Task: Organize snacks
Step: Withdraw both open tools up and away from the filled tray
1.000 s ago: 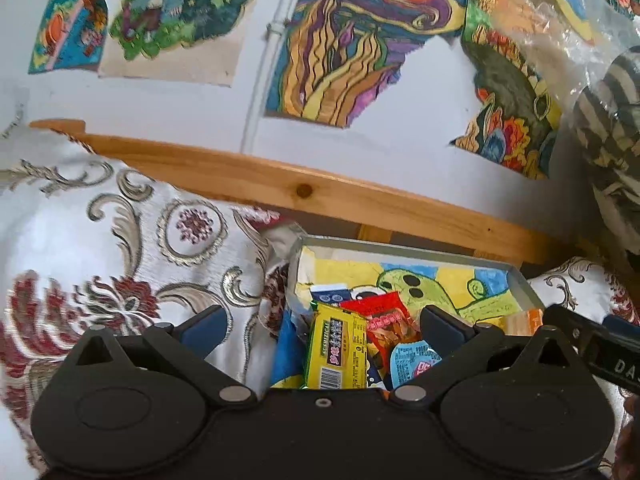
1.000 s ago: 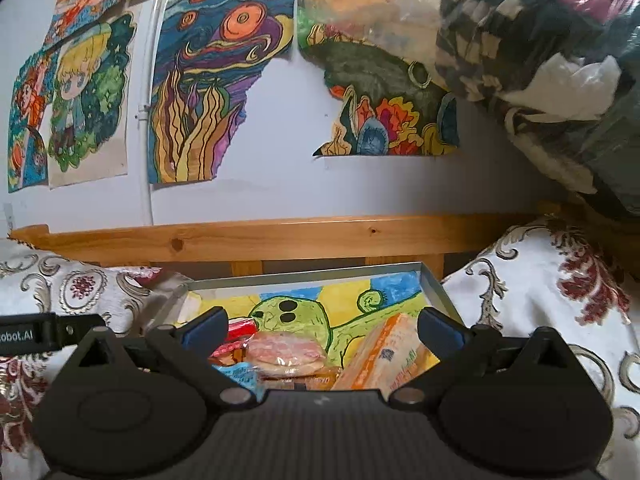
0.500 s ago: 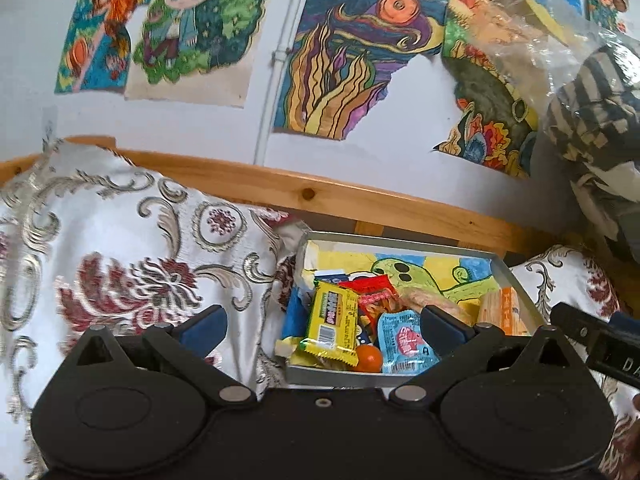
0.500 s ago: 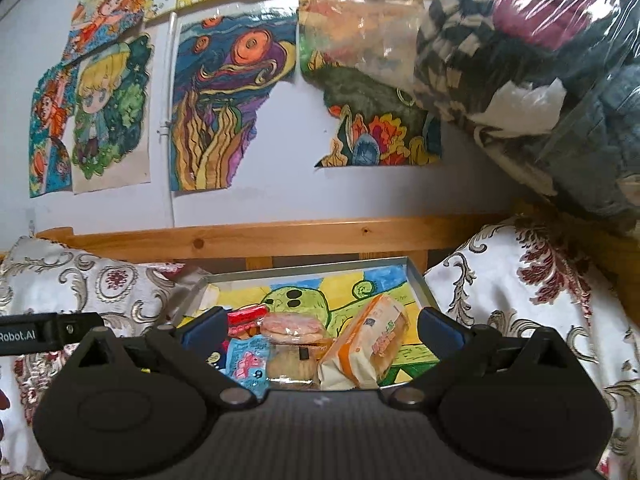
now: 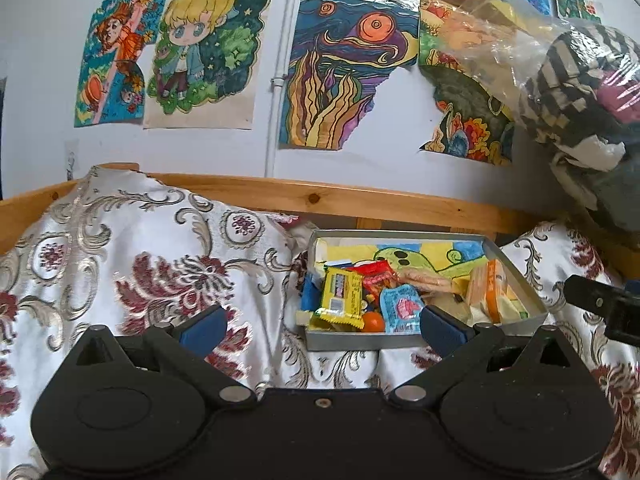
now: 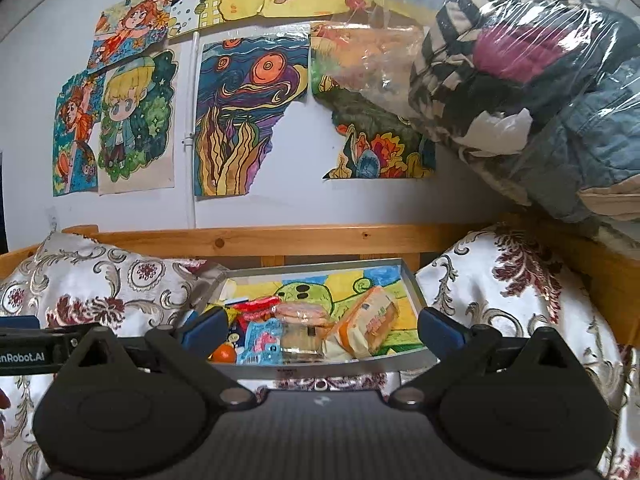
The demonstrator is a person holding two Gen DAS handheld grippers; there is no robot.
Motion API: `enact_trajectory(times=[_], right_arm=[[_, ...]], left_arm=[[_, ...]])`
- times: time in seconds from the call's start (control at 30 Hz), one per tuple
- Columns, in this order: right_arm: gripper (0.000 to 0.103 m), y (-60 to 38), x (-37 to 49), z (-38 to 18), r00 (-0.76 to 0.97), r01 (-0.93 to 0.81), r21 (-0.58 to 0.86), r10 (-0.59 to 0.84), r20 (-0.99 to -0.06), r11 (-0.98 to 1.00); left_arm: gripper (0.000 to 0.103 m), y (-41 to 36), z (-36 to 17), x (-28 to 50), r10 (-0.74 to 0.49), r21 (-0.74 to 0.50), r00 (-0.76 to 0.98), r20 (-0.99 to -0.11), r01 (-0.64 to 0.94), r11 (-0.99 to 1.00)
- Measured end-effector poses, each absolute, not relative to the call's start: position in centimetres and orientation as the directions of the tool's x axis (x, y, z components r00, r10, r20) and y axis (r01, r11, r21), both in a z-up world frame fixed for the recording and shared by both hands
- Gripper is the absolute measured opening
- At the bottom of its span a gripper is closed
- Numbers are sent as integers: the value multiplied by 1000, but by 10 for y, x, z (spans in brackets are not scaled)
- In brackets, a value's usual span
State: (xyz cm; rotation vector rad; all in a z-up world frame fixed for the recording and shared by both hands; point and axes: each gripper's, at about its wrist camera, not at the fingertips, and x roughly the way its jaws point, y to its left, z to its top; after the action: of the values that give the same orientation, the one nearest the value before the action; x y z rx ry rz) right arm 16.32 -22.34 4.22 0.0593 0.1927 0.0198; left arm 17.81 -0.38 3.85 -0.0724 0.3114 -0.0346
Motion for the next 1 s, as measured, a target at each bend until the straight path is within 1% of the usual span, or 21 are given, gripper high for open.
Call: enact_trajectory(times=[0.13, 0.3, 0.47, 0.77, 1.0], right_arm=[[103, -224, 149, 40, 979, -16, 65, 29, -201, 998], [103, -226, 132, 39, 978, -23, 65, 36, -203, 998], [103, -232, 122, 33, 973, -5, 76, 23, -229, 997], [103, -231, 104, 24, 965, -3, 49, 16, -262, 999], [103, -225, 88, 17, 952, -28, 39, 39, -303, 999]], left_arm=[[102, -2, 36, 162, -49, -91, 946, -322, 21, 996], [102, -3, 34, 143, -43, -67, 950, -309, 24, 997], [102, -1, 31, 129, -42, -71, 952, -304, 22, 997], [102, 4, 19, 115, -55, -81, 937, -345, 29, 996], [102, 2, 10, 100, -60, -58, 928, -367, 41, 997]])
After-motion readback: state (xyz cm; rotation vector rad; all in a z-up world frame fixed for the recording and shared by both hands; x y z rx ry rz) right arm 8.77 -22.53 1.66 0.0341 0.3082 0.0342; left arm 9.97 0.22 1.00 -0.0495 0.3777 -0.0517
